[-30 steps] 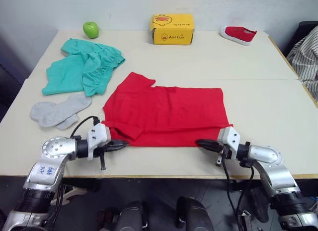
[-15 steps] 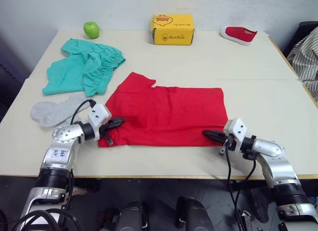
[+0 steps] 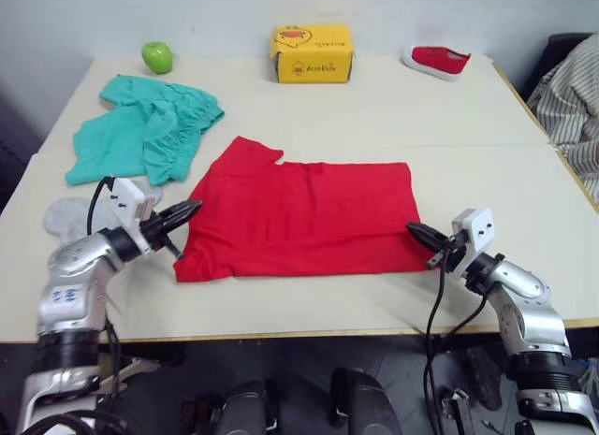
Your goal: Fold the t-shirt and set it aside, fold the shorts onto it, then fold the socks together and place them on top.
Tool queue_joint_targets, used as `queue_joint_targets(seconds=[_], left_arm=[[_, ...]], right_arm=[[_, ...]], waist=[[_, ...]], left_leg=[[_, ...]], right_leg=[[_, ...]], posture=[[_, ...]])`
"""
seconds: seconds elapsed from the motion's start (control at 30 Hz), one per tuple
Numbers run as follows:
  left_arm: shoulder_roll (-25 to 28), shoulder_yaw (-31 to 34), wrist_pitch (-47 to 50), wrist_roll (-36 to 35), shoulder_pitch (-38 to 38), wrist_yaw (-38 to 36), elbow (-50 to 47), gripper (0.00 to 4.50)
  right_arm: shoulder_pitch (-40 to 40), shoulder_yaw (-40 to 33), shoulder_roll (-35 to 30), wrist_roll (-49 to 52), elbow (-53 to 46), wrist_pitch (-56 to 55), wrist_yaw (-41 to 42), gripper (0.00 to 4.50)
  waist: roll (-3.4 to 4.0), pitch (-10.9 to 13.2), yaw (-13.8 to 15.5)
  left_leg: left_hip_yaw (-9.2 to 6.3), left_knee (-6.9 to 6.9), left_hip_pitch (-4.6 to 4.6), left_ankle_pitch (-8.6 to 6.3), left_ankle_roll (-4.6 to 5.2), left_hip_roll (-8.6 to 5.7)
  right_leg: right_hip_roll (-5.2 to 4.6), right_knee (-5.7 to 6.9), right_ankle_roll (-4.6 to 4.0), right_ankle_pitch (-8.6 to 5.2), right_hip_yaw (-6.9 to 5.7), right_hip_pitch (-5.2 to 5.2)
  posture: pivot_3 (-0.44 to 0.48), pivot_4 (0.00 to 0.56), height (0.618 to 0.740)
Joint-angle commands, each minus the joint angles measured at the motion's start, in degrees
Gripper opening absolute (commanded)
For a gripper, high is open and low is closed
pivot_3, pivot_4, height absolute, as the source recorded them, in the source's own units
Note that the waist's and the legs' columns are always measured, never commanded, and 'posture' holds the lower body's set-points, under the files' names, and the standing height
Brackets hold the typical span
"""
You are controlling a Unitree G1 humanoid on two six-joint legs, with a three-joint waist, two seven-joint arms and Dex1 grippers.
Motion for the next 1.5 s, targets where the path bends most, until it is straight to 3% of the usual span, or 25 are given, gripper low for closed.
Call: queue_joint_targets(seconds=[0.03,0.23,0.4,0.63,0.8,0.93,1.03,1.17,1.33,1.5], left_arm=[[-1.75,-2.64,1.06,0.93,5.83,2.42,-10.48,0.0],[-10.11,-6.27,3.36,10.33,10.37,19.2,-14.83,0.0],[-14.35,-0.89,4.28,14.2,15.76,30.62,-14.1,0.0],[-15.81,7.43,3.93,11.43,19.42,34.33,-11.59,0.0],[-15.75,12.38,0.28,1.58,16.88,26.42,-9.65,0.0],[-10.32,14.22,2.54,-5.08,18.32,16.33,-11.82,0.0],[-4.96,11.98,1.63,-3.94,19.5,10.57,-13.94,0.0],[-5.17,6.69,1.08,-1.69,18.8,10.97,-16.59,0.0],[-7.33,0.86,1.32,5.09,19.67,15.65,-14.66,0.0],[-5.16,4.45,3.02,7.21,22.65,18.29,-12.39,0.0]], right_arm=[[2.93,7.21,3.26,-3.52,-8.79,-0.13,-2.11,0.02],[6.73,9.86,7.3,-11.91,-8.99,-2.77,-11.75,0.02],[10.71,4.51,4.3,-12.86,-7.03,-5.27,-14.13,0.02],[14.1,-5.05,-0.18,-10.45,-2.22,-9.46,-14.68,0.02],[13.39,-9.71,-0.1,-6.96,0.35,-11.07,-14.21,0.02],[12.01,-10.57,-0.59,-1.1,-2.86,-10.02,-9.45,0.02],[11.88,-8.18,-1.75,1.35,-7.35,-7.59,-5.39,0.02],[12.9,-2.48,-1.01,-1.59,-10.68,-6.73,-4.18,0.02],[14.33,1.19,-0.1,-6.75,-8.14,-8.33,-6.27,0.02],[17.35,-3.8,-2.57,-6.56,-2.92,-11.82,-5.91,0.02]], waist=[[0.01,-0.01,0.26],[0.01,-0.01,1.89],[0.02,-0.04,1.94],[0.04,-0.15,1.94],[0.03,-0.16,1.94],[0.03,-0.16,1.86],[0.07,-0.14,1.77],[0.07,-0.14,2.0],[0.07,-0.14,2.06],[0.06,-0.15,1.97]], left_leg=[[0.0,0.0,0.01,0.0,-0.01,0.0],[-0.12,0.05,-0.09,-0.01,0.13,-0.25],[-0.12,0.01,-0.09,-0.06,0.15,-0.2],[-0.1,0.0,0.02,-0.14,0.24,-0.14],[-0.1,0.0,0.0,-0.12,0.2,-0.07],[-0.08,0.01,-0.03,-0.15,0.18,-0.08],[-0.07,0.0,-0.03,-0.16,0.17,-0.03],[-0.07,-0.01,-0.02,-0.19,0.19,-0.04],[-0.08,-0.01,-0.05,-0.19,0.19,-0.1],[-0.07,-0.05,-0.02,-0.22,0.18,-0.08]], right_leg=[[0.01,-0.01,-0.01,-0.01,0.01,0.0],[-0.16,-0.17,0.08,0.05,0.08,0.0],[-0.13,-0.2,0.15,0.09,0.07,0.02],[-0.16,-0.42,0.13,0.08,0.06,0.1],[-0.16,-0.43,0.12,0.07,0.04,0.07],[-0.14,-0.43,0.11,0.07,0.01,0.04],[-0.12,-0.44,0.07,0.04,0.0,0.02],[-0.14,-0.48,0.05,0.04,0.01,0.06],[-0.15,-0.48,0.06,0.04,0.01,0.05],[-0.13,-0.54,0.06,0.04,-0.02,0.07]], posture=[[0.0,0.15,0.74],[0.0,0.15,0.74],[0.0,0.15,0.74],[0.0,0.15,0.74],[0.0,0.15,0.74],[0.0,0.15,0.74],[0.0,0.15,0.74],[0.0,0.15,0.74],[0.0,0.15,0.74],[0.0,0.15,0.74]])
